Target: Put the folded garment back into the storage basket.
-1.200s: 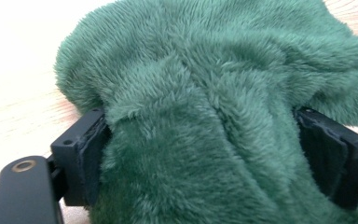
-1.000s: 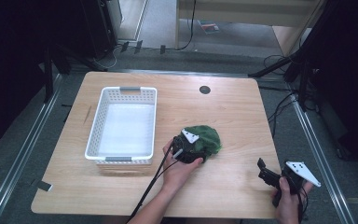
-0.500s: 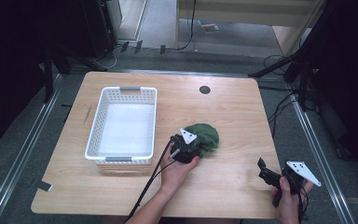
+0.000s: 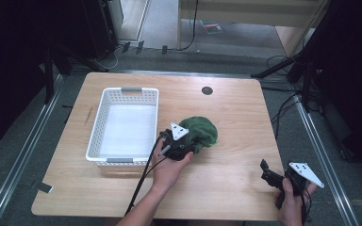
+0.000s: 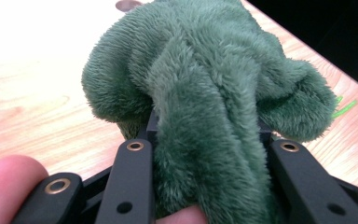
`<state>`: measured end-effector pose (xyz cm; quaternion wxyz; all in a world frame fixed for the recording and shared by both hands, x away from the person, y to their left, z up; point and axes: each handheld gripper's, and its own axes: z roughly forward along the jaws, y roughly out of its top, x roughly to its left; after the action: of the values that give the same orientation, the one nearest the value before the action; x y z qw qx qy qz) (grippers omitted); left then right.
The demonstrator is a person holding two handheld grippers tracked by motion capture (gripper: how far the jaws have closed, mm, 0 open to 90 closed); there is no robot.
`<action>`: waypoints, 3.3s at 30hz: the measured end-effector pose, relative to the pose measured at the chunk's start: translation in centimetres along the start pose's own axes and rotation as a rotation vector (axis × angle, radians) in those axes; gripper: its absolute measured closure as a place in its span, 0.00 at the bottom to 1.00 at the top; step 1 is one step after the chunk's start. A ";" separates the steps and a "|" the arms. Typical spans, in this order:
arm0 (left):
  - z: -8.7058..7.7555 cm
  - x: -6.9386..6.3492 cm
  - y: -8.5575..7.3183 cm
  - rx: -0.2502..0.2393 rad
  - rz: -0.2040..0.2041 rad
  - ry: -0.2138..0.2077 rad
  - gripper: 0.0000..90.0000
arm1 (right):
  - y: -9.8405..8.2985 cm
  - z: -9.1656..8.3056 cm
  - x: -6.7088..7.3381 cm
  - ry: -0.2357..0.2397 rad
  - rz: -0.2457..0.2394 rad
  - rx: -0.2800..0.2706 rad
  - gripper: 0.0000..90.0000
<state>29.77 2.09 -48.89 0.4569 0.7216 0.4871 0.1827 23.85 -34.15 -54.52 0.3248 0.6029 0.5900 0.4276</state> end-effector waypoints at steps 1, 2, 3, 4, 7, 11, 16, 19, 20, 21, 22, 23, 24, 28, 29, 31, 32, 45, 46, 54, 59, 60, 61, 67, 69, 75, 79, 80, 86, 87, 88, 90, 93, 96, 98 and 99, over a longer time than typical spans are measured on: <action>-0.3 0.1 0.2 -0.008 -0.004 -0.002 0.73 | 0.0 0.0 0.0 0.000 0.000 0.000 0.00; -0.5 0.2 0.3 -0.013 -0.004 -0.007 0.73 | 0.0 0.0 0.0 -0.002 -0.002 -0.001 0.00; -1.0 0.4 0.6 -0.023 -0.009 -0.015 0.73 | 0.0 0.0 0.0 -0.001 -0.003 0.000 0.00; -1.3 0.5 0.7 -0.031 -0.016 -0.020 0.73 | 0.0 0.0 0.0 -0.002 -0.001 0.001 0.00; -1.8 0.6 1.0 -0.044 -0.020 -0.027 0.73 | 0.0 0.0 0.0 -0.002 -0.002 0.001 0.00; -2.8 1.3 1.7 -0.064 -0.026 -0.025 0.73 | 0.0 0.0 0.0 -0.002 -0.004 0.001 0.00; -3.9 2.1 2.2 -0.083 -0.034 -0.017 0.73 | 0.0 0.0 0.0 -0.004 -0.004 0.002 0.00; -4.4 2.4 2.4 -0.091 -0.034 -0.018 0.73 | 0.0 0.0 0.0 -0.003 -0.007 0.001 0.00; -4.6 2.6 2.5 -0.096 -0.034 -0.014 0.73 | 0.0 0.0 0.0 -0.003 -0.006 0.002 0.00; -4.8 2.8 2.6 -0.098 -0.036 -0.014 0.73 | 0.0 0.0 0.0 -0.003 -0.008 0.001 0.00; -5.0 3.0 2.8 -0.098 -0.036 -0.013 0.73 | 0.0 0.0 0.0 -0.004 -0.009 0.001 0.00; -5.2 3.2 2.9 -0.103 -0.038 -0.011 0.73 | 0.0 0.0 0.0 -0.004 -0.009 0.001 0.00; -5.6 3.7 3.1 -0.105 -0.034 -0.004 0.73 | 0.0 0.0 0.0 -0.004 -0.010 0.000 0.00; -6.5 4.6 3.5 -0.118 -0.044 -0.005 0.73 | 0.0 0.0 0.0 -0.006 -0.009 0.002 0.00; -6.5 4.6 3.5 -0.118 -0.044 -0.005 0.73 | 0.0 0.0 0.0 -0.006 -0.009 0.002 0.00; -7.0 5.0 3.7 -0.126 -0.045 0.004 0.73 | 0.0 0.0 0.0 -0.006 -0.009 0.003 0.00; -7.4 5.5 3.9 -0.134 -0.054 0.004 0.73 | 0.0 0.0 0.0 -0.006 -0.009 0.003 0.00; -9.9 8.7 4.6 -0.172 -0.088 0.055 0.72 | 0.0 0.0 0.0 -0.008 -0.010 0.003 0.00; -10.1 9.3 4.6 -0.177 -0.094 0.065 0.72 | 0.0 0.0 0.0 -0.007 -0.009 0.004 0.00; -10.4 11.5 4.2 -0.175 -0.105 0.107 0.72 | 0.0 0.1 0.0 -0.007 -0.010 0.001 0.00; -10.1 14.2 3.4 -0.143 -0.124 0.153 0.71 | 0.0 0.0 0.0 -0.008 -0.006 0.002 0.00; -10.0 14.8 3.2 -0.133 -0.126 0.157 0.71 | 0.0 0.0 0.0 -0.007 -0.005 0.001 0.00; -9.8 15.4 3.1 -0.120 -0.126 0.163 0.71 | 0.0 0.0 0.0 -0.007 -0.005 0.002 0.00; -8.0 18.8 2.2 -0.040 -0.178 0.197 0.69 | 0.0 0.0 0.0 -0.008 -0.009 0.002 0.00; -7.5 19.4 2.0 -0.011 -0.200 0.185 0.67 | 0.0 0.0 0.0 -0.009 -0.007 0.003 0.00; -6.2 19.9 1.6 0.096 -0.182 0.217 0.41 | 0.0 0.0 0.0 -0.008 -0.008 0.003 0.00; -6.3 19.6 2.0 0.087 -0.181 0.206 0.23 | 0.0 0.0 0.0 -0.009 -0.005 0.001 0.00; -6.4 19.5 2.1 0.077 -0.190 0.204 0.21 | 0.0 0.0 0.0 -0.009 -0.005 0.001 0.00; -7.5 19.5 2.5 0.022 -0.244 0.192 0.23 | 0.0 0.0 0.0 -0.009 -0.003 0.004 0.00; -7.6 19.4 2.6 0.021 -0.243 0.191 0.24 | 0.0 0.0 0.0 -0.008 -0.006 0.003 0.00; -7.6 19.4 2.6 0.019 -0.243 0.190 0.25 | 0.0 0.0 0.0 -0.008 -0.009 0.002 0.00; -7.7 19.3 2.6 0.029 -0.243 0.195 0.30 | 0.0 0.0 0.0 -0.008 -0.009 0.002 0.00; -7.6 19.2 2.6 0.032 -0.257 0.203 0.33 | 0.0 0.0 0.0 -0.009 -0.009 0.002 0.00; -8.0 19.1 2.7 0.004 -0.259 0.189 0.31 | 0.0 0.0 0.0 -0.009 -0.005 0.001 0.00; -8.5 19.0 2.8 -0.019 -0.259 0.187 0.28 | 0.0 0.0 0.0 -0.009 -0.002 0.003 0.00; -8.9 18.9 2.9 -0.036 -0.250 0.189 0.26 | 0.0 0.0 0.0 -0.009 -0.001 0.005 0.00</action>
<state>33.66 22.49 -45.34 0.4412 0.6266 0.6104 0.2001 23.88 -34.16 -54.52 0.3262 0.6054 0.5899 0.4232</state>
